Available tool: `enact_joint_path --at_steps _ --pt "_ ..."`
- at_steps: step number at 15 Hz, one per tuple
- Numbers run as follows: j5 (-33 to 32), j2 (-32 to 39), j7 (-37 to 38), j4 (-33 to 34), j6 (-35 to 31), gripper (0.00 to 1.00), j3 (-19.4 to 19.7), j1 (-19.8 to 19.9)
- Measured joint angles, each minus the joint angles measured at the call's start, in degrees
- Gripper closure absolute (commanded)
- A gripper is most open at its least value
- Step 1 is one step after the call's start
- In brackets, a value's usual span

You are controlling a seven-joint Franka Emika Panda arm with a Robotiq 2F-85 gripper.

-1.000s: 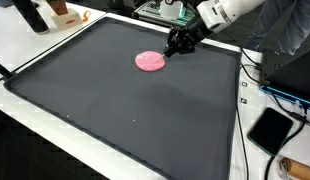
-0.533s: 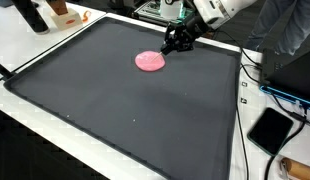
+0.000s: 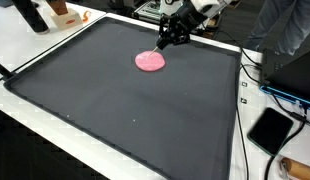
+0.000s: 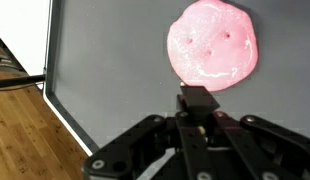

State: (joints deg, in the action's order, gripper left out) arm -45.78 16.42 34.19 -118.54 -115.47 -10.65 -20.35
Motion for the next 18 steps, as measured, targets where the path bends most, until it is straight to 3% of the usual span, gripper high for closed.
enact_joint_path --at_steps 13,18 --pt "25.4 -8.9 -29.6 2.8 -0.3 0.97 0.2 7.2" --pt "32.8 -11.2 -37.8 4.7 2.0 0.97 0.5 9.4"
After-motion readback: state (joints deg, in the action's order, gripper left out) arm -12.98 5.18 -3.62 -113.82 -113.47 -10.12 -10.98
